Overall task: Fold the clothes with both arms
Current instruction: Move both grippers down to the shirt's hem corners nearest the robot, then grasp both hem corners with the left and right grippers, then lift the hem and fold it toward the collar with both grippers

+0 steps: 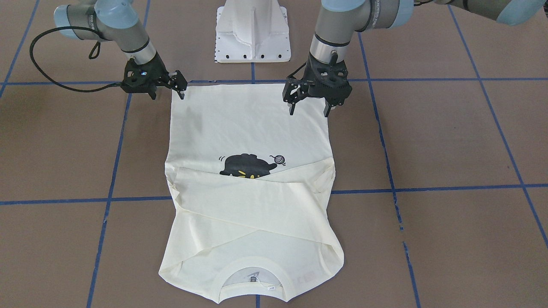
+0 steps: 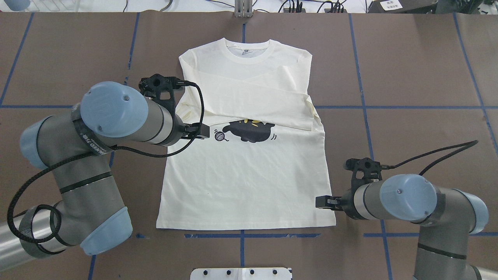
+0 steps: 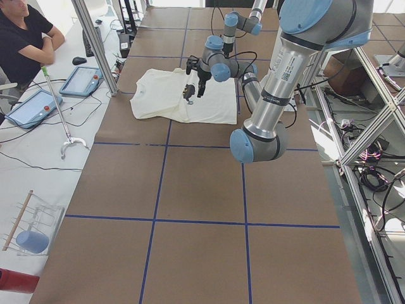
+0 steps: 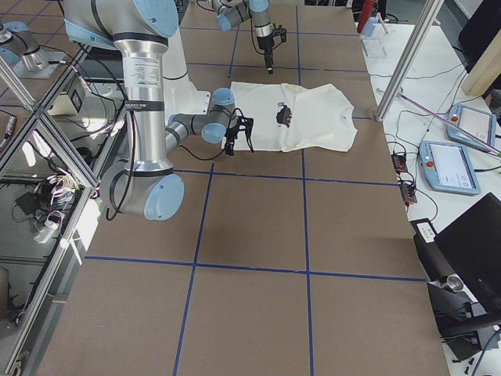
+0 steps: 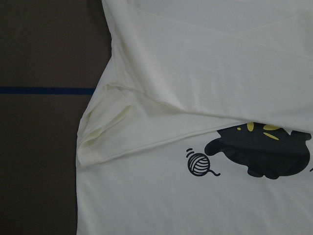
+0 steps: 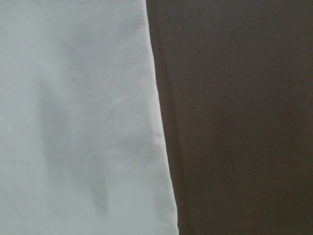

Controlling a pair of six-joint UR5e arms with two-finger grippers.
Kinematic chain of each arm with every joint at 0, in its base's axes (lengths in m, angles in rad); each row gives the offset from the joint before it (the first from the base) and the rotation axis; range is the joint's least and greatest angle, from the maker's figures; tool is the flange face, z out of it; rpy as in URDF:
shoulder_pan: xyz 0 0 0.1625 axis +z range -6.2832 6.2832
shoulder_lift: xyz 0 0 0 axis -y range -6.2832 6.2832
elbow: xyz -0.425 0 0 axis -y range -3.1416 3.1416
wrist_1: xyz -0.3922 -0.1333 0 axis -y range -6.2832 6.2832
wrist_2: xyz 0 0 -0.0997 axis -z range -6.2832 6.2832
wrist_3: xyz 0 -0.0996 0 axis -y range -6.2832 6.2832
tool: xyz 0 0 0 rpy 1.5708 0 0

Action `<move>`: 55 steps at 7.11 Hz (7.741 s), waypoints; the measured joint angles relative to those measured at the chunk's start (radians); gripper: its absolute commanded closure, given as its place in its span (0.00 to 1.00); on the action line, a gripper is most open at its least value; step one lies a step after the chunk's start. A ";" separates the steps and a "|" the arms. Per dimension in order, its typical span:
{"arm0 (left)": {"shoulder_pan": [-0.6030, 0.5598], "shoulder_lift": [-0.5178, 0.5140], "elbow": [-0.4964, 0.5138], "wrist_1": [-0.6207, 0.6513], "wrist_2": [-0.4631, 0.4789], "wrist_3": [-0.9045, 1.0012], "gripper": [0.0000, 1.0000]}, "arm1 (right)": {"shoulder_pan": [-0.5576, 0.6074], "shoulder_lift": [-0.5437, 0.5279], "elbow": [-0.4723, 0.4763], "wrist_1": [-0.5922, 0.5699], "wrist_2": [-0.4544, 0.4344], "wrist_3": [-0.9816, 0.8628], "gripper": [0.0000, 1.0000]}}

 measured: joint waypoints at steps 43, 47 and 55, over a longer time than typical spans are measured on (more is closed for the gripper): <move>0.373 0.142 -0.406 0.229 -0.017 -0.473 1.00 | 0.123 -0.050 0.272 -0.045 0.277 -0.051 1.00; -0.004 0.045 -0.220 0.219 -0.177 -0.241 1.00 | 0.471 0.256 -0.074 -0.046 0.383 -0.186 1.00; -0.257 -0.103 0.402 -0.194 -0.191 -0.118 1.00 | 0.600 0.620 -0.645 0.021 0.381 -0.193 1.00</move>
